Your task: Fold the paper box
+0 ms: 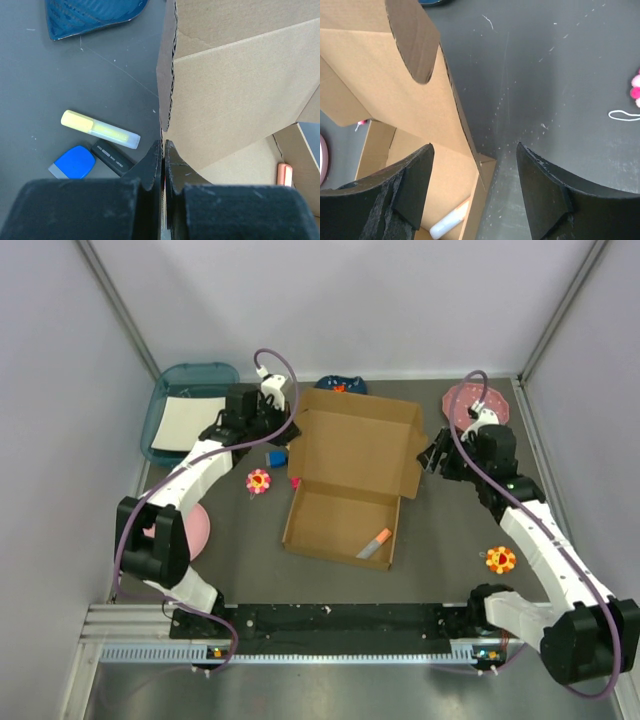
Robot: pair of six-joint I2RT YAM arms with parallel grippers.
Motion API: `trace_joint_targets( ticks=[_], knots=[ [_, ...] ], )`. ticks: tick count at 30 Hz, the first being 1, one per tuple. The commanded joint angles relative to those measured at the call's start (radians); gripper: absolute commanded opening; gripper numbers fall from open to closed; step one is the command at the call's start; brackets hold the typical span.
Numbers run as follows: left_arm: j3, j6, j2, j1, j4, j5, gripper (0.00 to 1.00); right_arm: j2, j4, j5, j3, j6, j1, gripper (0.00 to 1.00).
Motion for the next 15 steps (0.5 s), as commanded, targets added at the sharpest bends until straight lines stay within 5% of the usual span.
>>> trace_joint_targets(
  ticks=[1,15],
  knots=[
    [-0.011,-0.018,-0.024,-0.009,0.016,-0.019,0.00,0.069,0.129,-0.014,0.049,0.023,-0.004,0.67],
    [-0.011,-0.027,-0.034,-0.010,0.012,-0.028,0.00,0.204,0.196,-0.007,0.140,0.027,-0.002,0.55]
  ],
)
